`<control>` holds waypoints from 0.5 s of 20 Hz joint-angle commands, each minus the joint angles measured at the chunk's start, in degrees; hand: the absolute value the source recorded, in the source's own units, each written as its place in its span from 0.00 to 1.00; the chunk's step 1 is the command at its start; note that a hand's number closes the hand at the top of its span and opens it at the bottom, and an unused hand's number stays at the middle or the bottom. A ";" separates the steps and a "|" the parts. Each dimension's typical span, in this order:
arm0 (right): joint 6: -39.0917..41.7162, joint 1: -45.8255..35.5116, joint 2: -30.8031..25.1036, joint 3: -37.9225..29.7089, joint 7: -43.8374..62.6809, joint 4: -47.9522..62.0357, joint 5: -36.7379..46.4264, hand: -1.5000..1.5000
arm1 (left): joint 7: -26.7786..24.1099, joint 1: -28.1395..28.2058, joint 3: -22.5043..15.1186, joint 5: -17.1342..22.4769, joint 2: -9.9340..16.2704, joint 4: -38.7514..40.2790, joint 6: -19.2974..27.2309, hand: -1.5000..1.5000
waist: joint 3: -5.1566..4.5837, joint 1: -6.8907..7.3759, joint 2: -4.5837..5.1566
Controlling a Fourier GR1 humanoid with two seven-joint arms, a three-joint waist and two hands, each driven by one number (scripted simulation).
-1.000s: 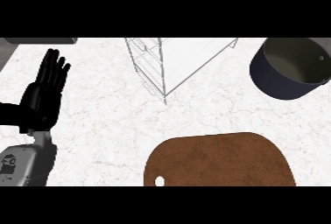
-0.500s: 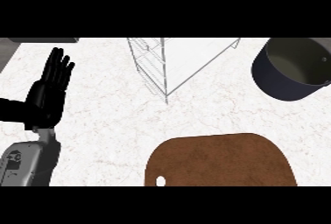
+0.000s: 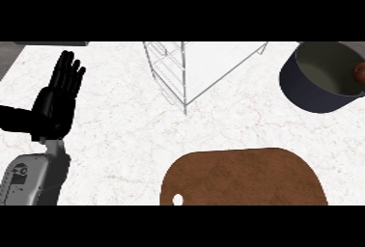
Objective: Pick the pear from the cutting board and place it in the pot
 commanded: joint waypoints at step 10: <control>3.72 -5.98 1.68 -10.44 -16.67 11.23 -11.83 0.00 | -0.97 -0.86 -0.58 -1.44 -1.87 1.45 1.25 0.50 | 0.45 -0.32 0.24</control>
